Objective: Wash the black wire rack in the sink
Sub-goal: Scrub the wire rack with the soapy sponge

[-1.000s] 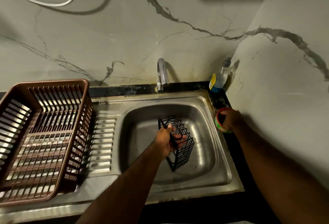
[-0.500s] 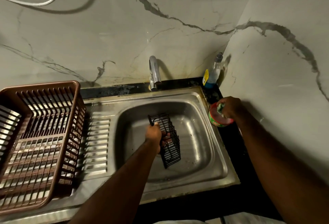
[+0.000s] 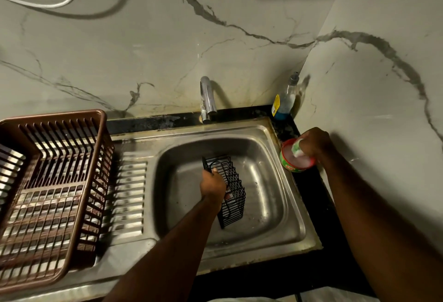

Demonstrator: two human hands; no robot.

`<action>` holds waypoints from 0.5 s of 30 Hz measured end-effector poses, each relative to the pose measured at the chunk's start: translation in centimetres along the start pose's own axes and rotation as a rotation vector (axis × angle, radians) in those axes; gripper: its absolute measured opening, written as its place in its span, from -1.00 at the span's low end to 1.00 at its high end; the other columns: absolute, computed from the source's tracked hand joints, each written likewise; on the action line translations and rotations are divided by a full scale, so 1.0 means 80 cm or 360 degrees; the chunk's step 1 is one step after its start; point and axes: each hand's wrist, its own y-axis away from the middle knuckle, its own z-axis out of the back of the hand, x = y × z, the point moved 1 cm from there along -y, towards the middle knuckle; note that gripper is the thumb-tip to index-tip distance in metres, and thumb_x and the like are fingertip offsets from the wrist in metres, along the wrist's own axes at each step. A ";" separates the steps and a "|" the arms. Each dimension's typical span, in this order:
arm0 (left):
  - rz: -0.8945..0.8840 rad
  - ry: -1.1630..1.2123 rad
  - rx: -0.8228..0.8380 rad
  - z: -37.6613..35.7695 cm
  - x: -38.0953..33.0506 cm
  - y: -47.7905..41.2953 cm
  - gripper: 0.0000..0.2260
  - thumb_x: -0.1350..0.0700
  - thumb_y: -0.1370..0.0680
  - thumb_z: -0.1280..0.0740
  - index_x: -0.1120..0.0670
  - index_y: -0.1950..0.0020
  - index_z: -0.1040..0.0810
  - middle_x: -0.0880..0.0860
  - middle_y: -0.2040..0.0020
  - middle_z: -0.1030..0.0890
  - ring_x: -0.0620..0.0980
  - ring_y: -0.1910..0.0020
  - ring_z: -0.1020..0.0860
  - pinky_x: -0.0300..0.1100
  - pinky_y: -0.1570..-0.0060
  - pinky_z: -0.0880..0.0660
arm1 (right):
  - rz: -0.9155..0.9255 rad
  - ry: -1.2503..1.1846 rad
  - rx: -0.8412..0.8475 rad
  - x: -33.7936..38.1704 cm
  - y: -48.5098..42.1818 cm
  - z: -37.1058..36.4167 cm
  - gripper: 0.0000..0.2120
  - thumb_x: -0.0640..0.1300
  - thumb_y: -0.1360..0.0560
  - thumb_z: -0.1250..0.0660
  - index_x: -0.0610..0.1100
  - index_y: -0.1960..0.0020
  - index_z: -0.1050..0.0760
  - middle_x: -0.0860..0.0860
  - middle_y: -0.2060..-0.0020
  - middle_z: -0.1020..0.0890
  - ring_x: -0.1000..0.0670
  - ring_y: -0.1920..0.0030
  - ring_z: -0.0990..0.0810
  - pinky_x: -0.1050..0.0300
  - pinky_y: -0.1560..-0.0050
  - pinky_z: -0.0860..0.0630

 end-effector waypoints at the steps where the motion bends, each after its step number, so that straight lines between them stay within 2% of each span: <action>1: -0.0003 -0.0009 -0.0006 0.000 0.001 0.000 -0.77 -0.04 -0.73 -0.09 0.09 -0.20 -0.39 0.26 -0.06 -0.61 0.02 0.37 -0.52 -0.24 0.60 -0.41 | -0.0034 -0.0051 0.0009 0.000 -0.001 0.003 -0.53 -0.20 -0.30 -0.63 -0.23 -0.18 -0.63 -0.18 -0.13 -0.67 -0.19 -0.16 -0.63 0.12 -0.09 -0.56; 3: -0.0017 -0.0028 -0.0020 -0.002 0.002 -0.001 -0.77 -0.04 -0.73 -0.09 0.09 -0.18 -0.39 0.25 -0.06 -0.60 0.03 0.33 -0.54 -0.23 0.59 -0.42 | -0.0054 -0.0194 -0.0029 0.001 -0.002 0.006 -0.72 -0.17 -0.38 -0.53 -0.27 -0.04 -0.66 -0.20 -0.03 -0.70 -0.19 -0.05 -0.67 0.14 0.04 -0.54; 4: -0.0025 -0.0045 -0.0027 -0.003 0.003 -0.001 -0.78 -0.04 -0.73 -0.10 0.09 -0.16 -0.39 0.24 -0.06 -0.60 0.04 0.31 -0.56 -0.23 0.58 -0.43 | -0.0065 -0.0305 -0.0011 0.002 0.000 0.005 -0.77 -0.15 -0.40 -0.47 -0.29 0.03 -0.65 -0.22 0.05 -0.71 -0.18 0.03 -0.70 0.10 0.04 -0.59; 6: -0.0024 -0.0075 -0.0032 -0.003 0.004 0.000 -0.78 -0.04 -0.73 -0.10 0.08 -0.15 -0.39 0.21 -0.04 -0.60 0.05 0.28 -0.58 -0.20 0.55 -0.45 | -0.0042 -0.0442 0.0014 0.000 -0.001 0.004 -0.73 -0.09 -0.37 -0.48 -0.32 0.10 -0.64 -0.21 0.19 -0.72 -0.16 0.18 -0.74 -0.08 -0.03 -0.66; 7: -0.0024 -0.0085 -0.0035 -0.004 0.004 0.000 -0.79 -0.04 -0.72 -0.10 0.08 -0.15 -0.39 0.20 -0.04 -0.60 0.05 0.27 -0.58 -0.19 0.54 -0.46 | -0.0028 -0.0459 -0.0003 -0.003 -0.003 0.004 -0.71 -0.08 -0.35 -0.53 -0.31 0.11 -0.65 -0.20 0.22 -0.72 -0.16 0.19 -0.74 -0.12 -0.04 -0.66; 9: -0.0030 -0.0114 -0.0045 -0.003 0.004 -0.001 -0.79 -0.04 -0.72 -0.10 0.08 -0.14 -0.40 0.20 -0.03 -0.60 0.05 0.29 -0.57 -0.21 0.56 -0.44 | 0.0013 -0.0370 -0.0037 0.000 0.002 0.008 -0.71 -0.11 -0.33 -0.60 -0.26 0.05 -0.69 -0.18 0.13 -0.72 -0.17 0.06 -0.71 -0.03 -0.07 -0.63; 11: -0.0028 -0.0132 -0.0046 -0.003 0.006 -0.003 -0.79 -0.04 -0.72 -0.10 0.08 -0.13 -0.40 0.21 -0.03 -0.61 0.05 0.30 -0.56 -0.22 0.57 -0.43 | 0.0052 -0.0255 -0.0049 0.003 0.009 0.014 -0.75 -0.18 -0.37 -0.58 -0.22 -0.02 -0.70 -0.17 0.02 -0.71 -0.17 -0.05 -0.68 0.05 -0.07 -0.60; 13: -0.0033 -0.0114 -0.0039 -0.003 0.005 -0.003 -0.78 -0.04 -0.73 -0.10 0.08 -0.15 -0.40 0.21 -0.02 -0.60 0.05 0.29 -0.56 -0.20 0.55 -0.44 | 0.0112 -0.0208 -0.0013 0.002 0.008 0.016 -0.76 -0.22 -0.35 -0.59 -0.17 -0.01 -0.70 -0.14 -0.01 -0.72 -0.12 -0.05 -0.68 0.09 -0.11 -0.59; 15: -0.0033 -0.0111 -0.0040 -0.002 0.004 -0.001 -0.78 -0.04 -0.73 -0.10 0.09 -0.16 -0.40 0.19 0.02 -0.58 0.04 0.30 -0.56 -0.20 0.55 -0.44 | 0.0194 -0.0183 -0.0050 0.003 0.010 0.017 -0.66 -0.23 -0.29 -0.64 -0.15 -0.04 -0.71 -0.13 -0.05 -0.71 -0.10 -0.06 -0.67 0.11 -0.17 -0.57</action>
